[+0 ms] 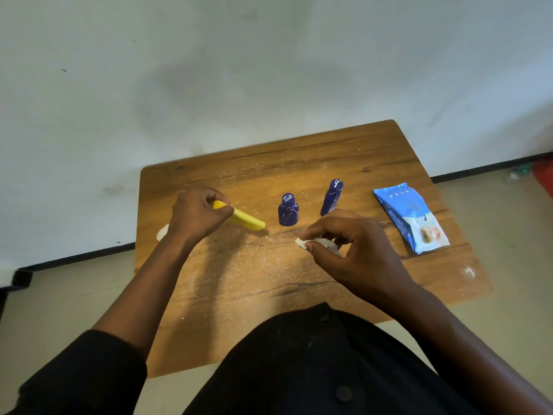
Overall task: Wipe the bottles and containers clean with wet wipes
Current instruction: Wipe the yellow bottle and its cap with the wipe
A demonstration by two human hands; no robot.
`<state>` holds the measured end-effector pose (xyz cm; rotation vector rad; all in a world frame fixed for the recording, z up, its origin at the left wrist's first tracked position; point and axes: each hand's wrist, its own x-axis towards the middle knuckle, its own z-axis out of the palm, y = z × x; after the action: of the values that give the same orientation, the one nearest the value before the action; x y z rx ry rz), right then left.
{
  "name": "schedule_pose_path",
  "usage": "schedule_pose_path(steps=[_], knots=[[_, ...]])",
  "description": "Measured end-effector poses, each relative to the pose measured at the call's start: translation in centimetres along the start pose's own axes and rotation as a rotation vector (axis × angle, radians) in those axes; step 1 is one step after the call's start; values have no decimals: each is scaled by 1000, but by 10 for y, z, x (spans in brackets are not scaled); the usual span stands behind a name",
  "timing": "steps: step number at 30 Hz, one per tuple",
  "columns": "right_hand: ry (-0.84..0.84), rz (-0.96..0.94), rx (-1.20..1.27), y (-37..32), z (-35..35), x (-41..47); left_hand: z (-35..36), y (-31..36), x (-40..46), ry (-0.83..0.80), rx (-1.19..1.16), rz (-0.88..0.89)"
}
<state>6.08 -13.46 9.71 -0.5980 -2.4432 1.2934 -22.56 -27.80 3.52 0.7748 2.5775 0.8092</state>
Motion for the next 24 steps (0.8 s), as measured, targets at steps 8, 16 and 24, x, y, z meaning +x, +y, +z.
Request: schedule_pose_path(steps=[8,16,24], knots=[[-3,30,-15,1,1,-1,10,-18,5,-12,-21,108],[17,142,159,-1,4,-2,9,-26,17,-22,-79,35],[-28,619,1017,-12,5,0,26,-34,33,-8,23,44]])
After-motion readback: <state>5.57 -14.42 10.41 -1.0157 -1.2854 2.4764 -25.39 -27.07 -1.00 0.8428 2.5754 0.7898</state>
